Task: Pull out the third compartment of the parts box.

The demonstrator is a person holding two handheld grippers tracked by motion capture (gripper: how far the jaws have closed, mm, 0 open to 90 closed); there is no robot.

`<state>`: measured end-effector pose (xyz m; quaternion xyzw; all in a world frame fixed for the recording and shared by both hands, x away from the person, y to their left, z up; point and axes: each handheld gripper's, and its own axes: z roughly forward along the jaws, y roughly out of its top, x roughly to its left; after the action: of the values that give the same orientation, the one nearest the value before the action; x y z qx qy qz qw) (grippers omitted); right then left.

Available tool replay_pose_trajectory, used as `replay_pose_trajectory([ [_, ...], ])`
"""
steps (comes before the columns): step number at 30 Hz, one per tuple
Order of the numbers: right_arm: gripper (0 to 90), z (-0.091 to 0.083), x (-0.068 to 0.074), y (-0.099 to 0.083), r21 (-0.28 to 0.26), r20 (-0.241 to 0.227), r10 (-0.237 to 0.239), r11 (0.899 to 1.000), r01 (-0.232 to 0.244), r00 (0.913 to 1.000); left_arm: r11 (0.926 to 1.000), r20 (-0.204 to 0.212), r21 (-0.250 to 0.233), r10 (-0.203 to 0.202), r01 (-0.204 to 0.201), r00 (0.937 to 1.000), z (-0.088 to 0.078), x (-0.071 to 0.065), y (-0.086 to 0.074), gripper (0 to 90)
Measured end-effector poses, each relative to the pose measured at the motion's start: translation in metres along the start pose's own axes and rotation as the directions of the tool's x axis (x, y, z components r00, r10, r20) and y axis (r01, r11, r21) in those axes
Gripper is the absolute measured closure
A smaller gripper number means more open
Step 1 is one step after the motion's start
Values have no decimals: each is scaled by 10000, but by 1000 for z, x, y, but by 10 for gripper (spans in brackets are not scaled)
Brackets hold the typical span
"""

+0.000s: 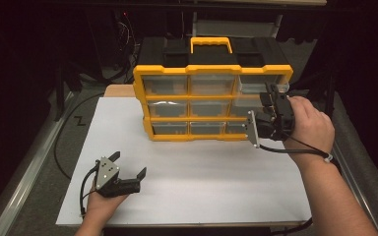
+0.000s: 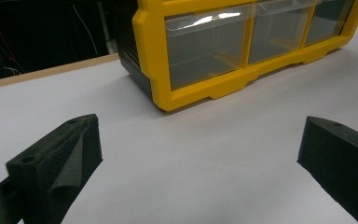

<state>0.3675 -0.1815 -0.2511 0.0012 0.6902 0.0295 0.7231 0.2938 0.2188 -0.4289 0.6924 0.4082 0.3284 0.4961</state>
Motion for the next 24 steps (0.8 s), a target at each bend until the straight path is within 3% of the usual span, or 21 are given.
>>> replay_pose_trajectory([
  [3,713,1,-1,-1,-17,-56,-38,10000,38,10000,10000,-2,-9,-17,17,10000,0,0,0,5],
  [6,742,0,-1,-1,171,-124,-35,9998,37,9999,10000,-10,3,-16,16,10000,0,0,0,5],
  [7,786,1,0,-1,85,61,-29,10000,29,10000,10000,-8,-4,-25,25,10000,0,0,0,5],
  [15,795,-2,4,-2,128,335,-100,9999,96,9994,10000,-24,-28,-45,45,10000,-1,0,0,5],
  [24,803,-16,5,-4,-64,582,-163,9998,167,9982,10000,-42,34,-29,29,10000,0,0,-1,5],
])
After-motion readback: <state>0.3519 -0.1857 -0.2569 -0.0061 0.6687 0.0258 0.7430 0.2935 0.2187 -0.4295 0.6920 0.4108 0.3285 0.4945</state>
